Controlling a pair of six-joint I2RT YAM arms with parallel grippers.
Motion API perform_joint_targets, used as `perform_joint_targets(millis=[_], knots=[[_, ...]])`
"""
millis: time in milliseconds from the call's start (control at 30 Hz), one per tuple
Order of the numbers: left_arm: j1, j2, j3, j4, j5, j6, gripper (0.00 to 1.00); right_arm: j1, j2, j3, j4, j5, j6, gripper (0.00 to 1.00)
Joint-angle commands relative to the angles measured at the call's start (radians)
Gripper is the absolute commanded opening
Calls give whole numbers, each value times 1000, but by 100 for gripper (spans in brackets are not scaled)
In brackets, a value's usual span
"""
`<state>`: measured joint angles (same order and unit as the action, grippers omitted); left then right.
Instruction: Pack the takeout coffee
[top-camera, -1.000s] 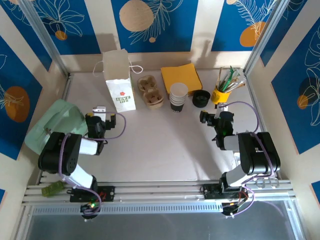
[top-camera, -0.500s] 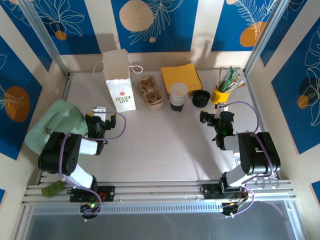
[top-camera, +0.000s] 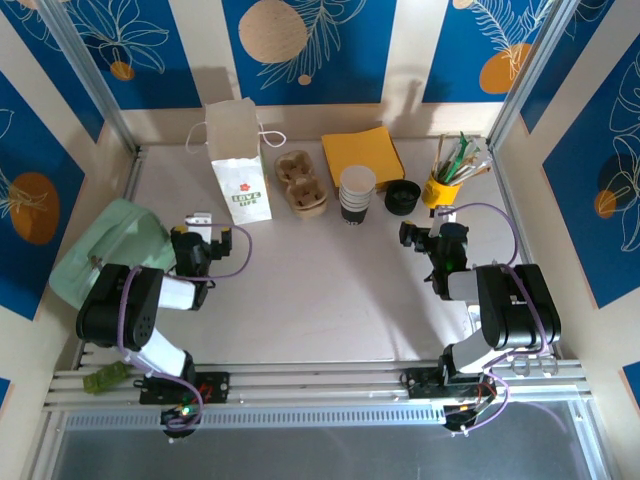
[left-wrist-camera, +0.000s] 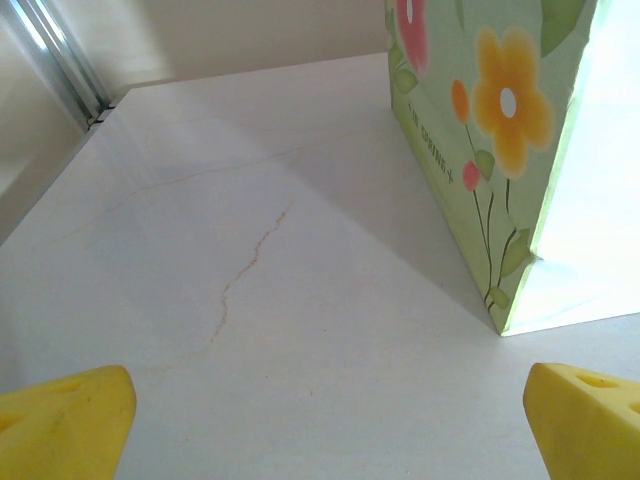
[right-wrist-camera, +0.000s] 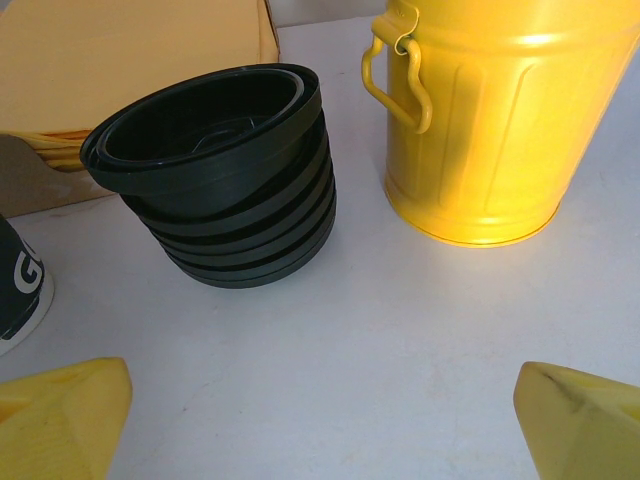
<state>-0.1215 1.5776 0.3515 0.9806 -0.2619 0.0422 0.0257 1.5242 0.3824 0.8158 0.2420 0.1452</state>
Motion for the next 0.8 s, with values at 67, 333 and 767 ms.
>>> perform_joint_targets(millis=[67, 333, 767], knots=[[10, -12, -25, 60, 64, 9, 99, -14, -13, 13, 24, -56, -16, 99], [2, -267, -64, -96, -16, -16, 99, -30, -182, 53, -226, -73, 22, 99], [3, -742, 314, -1244, -145, -459, 99, -112, -435, 405, -1129, -411, 493, 99]])
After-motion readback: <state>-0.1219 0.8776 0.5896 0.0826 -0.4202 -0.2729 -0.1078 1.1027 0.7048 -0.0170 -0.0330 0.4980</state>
